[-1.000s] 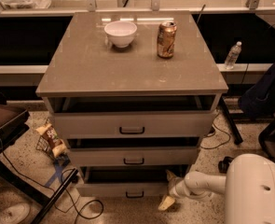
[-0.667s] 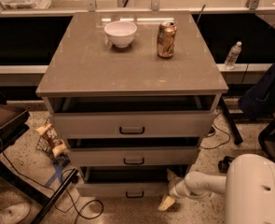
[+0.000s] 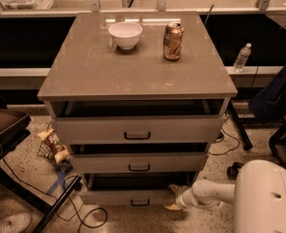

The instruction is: Open bottom drawer

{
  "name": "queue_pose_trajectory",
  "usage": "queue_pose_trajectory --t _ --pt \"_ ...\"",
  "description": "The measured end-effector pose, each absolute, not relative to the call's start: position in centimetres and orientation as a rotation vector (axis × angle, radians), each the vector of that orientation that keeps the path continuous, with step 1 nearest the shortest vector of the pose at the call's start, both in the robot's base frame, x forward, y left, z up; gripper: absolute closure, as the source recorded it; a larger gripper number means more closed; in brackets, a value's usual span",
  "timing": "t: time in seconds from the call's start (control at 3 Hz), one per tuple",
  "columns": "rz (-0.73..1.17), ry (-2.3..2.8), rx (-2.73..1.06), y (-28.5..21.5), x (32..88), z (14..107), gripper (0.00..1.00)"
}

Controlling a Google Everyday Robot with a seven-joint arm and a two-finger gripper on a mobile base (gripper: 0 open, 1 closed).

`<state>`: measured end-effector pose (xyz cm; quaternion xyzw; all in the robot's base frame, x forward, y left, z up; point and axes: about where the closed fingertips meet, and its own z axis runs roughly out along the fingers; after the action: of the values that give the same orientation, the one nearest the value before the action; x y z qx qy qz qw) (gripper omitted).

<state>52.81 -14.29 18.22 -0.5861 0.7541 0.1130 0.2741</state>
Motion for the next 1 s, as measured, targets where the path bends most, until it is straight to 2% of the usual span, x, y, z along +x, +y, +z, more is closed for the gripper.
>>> queue_pose_trajectory --t 0.33,0.67,1.0 --pt "0.324 2.098 -1.591 -14.99 48.96 18.21 0.69" --pt "0.325 2.111 -1.59 -15.21 48.43 18.74 0.99" --pt "0.325 2.111 -1.59 -15.21 48.43 18.96 1.0"
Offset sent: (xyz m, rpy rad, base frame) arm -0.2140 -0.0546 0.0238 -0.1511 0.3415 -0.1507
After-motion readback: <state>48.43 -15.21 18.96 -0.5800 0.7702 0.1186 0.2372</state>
